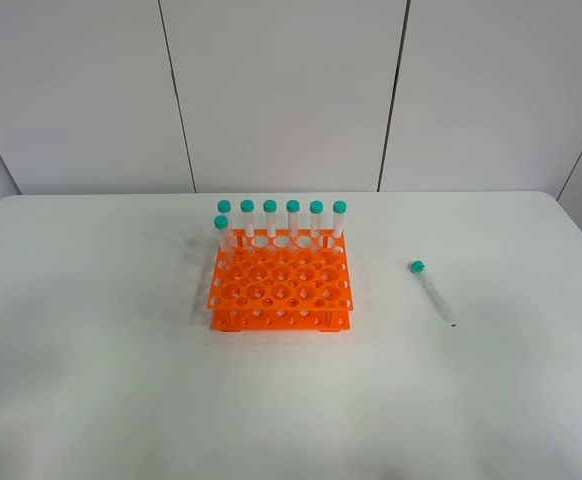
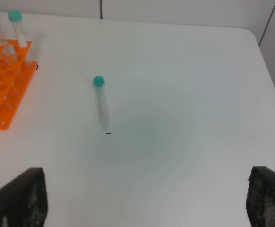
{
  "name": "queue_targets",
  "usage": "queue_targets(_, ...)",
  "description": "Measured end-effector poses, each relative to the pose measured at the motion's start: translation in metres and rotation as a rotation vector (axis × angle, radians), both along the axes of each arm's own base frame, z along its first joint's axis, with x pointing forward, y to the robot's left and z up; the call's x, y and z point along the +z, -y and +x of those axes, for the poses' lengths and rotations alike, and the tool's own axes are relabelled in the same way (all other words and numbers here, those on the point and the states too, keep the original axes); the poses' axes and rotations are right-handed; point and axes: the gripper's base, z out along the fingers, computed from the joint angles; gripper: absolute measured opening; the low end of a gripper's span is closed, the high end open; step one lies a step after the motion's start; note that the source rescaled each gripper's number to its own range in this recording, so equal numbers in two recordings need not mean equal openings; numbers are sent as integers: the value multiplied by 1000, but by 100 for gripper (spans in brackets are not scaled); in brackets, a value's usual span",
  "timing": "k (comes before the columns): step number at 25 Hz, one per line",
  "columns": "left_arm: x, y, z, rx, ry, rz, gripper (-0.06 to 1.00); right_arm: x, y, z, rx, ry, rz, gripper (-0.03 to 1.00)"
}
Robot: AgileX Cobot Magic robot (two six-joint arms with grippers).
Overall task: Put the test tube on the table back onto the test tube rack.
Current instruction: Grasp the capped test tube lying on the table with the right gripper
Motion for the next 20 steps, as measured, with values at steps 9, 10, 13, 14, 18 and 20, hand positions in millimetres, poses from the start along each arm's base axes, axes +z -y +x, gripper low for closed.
queue_targets(9, 0, 0, 0, 0, 0, 0, 100, 0, 0, 0, 1, 0, -1, 92)
queue_targets(10, 0, 0, 0, 0, 0, 0, 100, 0, 0, 0, 3, 2, -7, 92)
queue_targets(13, 0, 0, 0, 0, 0, 0, 100, 12, 0, 2, 19, 45, -42, 92)
queue_targets(14, 0, 0, 0, 0, 0, 0, 100, 19, 0, 5, 24, 51, -52, 92)
queue_targets(18, 0, 0, 0, 0, 0, 0, 100, 41, -1, 42, 35, -69, -68, 92)
queue_targets(20, 0, 0, 0, 0, 0, 0, 100, 45, -1, 56, 37, -124, -68, 92)
